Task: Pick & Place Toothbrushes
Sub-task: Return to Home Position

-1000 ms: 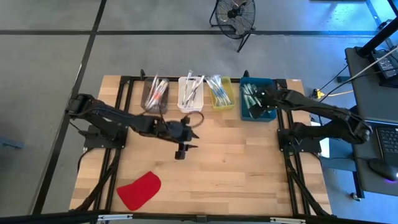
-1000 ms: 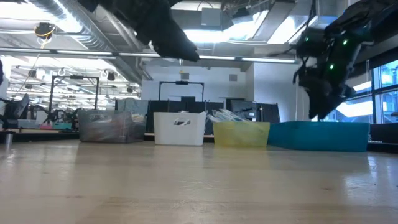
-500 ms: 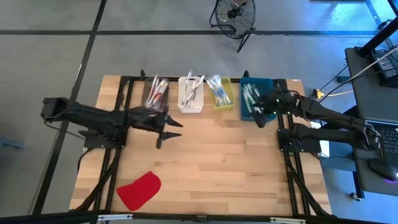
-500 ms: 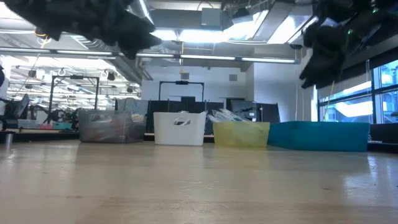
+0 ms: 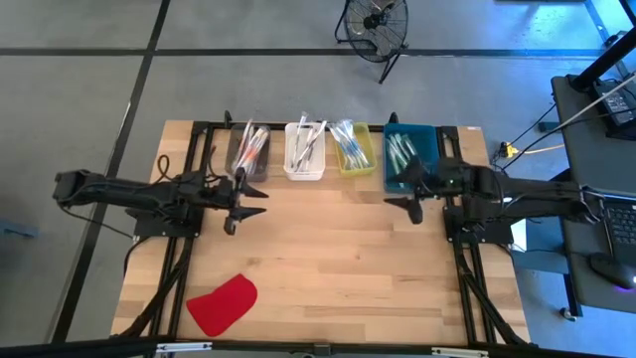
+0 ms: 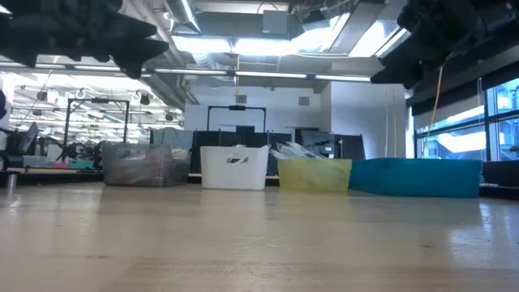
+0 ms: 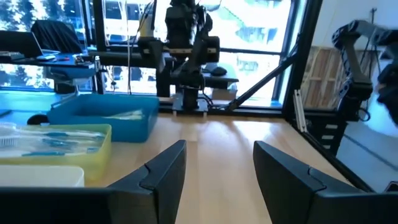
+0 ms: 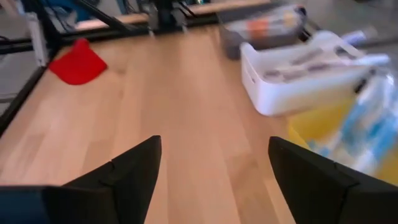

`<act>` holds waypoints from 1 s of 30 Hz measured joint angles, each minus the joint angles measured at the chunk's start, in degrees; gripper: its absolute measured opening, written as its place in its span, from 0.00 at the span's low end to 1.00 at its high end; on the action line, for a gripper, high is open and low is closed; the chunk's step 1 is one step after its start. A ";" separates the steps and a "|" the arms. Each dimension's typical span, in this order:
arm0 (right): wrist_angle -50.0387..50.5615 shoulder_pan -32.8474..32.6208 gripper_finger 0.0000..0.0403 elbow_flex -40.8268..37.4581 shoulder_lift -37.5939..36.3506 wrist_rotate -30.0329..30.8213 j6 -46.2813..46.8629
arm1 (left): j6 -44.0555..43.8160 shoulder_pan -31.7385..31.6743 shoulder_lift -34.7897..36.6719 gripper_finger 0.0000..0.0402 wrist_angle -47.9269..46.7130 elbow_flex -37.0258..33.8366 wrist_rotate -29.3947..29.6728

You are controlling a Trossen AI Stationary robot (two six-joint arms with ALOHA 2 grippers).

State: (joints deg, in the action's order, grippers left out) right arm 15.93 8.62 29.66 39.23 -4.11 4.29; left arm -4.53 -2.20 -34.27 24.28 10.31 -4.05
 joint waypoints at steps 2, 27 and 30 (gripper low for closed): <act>-4.63 -1.21 0.74 -3.09 -0.41 0.03 -0.03 | -0.82 0.00 2.19 0.45 -0.09 -1.63 0.05; -26.80 -1.67 0.63 -16.28 -8.37 -7.08 -3.46 | -8.65 -9.86 17.80 0.45 -17.35 -9.79 1.00; -31.95 -0.72 0.62 -18.50 -9.02 -7.02 -3.42 | -8.81 -11.14 18.62 0.45 -20.71 -9.79 3.43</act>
State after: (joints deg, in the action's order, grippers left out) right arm -16.02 7.90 11.16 30.21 -11.13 0.86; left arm -13.34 -13.33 -15.65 3.57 0.51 -0.62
